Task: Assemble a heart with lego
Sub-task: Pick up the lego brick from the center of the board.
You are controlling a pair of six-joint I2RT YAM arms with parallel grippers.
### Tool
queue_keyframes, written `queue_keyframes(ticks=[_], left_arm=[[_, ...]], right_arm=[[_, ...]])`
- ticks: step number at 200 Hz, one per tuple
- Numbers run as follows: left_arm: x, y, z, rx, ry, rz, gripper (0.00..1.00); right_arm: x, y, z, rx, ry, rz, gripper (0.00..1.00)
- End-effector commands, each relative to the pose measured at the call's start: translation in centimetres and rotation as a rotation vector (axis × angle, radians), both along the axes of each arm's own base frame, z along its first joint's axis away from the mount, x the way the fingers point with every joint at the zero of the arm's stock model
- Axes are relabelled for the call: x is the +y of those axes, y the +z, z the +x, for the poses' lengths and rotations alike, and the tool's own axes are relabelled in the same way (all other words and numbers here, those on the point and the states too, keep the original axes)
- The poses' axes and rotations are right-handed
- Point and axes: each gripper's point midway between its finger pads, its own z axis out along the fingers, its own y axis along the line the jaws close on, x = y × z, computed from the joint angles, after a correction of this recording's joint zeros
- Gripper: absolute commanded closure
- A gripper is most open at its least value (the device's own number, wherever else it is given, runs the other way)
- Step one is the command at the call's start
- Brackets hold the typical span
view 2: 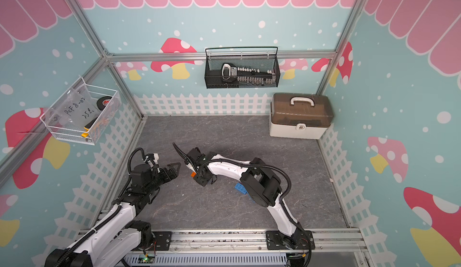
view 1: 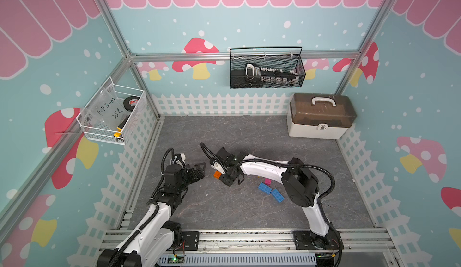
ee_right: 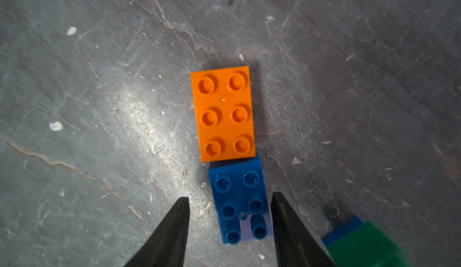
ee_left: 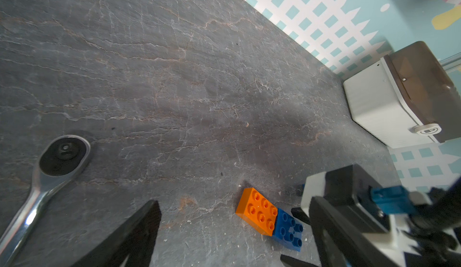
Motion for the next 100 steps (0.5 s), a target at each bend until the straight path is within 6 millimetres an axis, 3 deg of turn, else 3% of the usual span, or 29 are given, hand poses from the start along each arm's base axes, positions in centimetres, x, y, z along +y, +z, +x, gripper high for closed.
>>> queue_keyframes(ticks=[1,79,100], left_arm=[[-0.20,0.19,0.03,-0.010,-0.011,-0.011,0.08],[-0.70,-0.05,0.15,0.001,-0.033,-0.026,0.09],[-0.74,-0.03,0.19,0.001,-0.036,-0.025,0.09]], right_arm=[[-0.51,-0.34,0.07,-0.009,0.013,-0.044,0.49],[-0.57,-1.10,-0.16,0.017,0.057,-0.076,0.63],[-0.31,-0.92,-0.35,0.019,0.069,-0.058,0.72]])
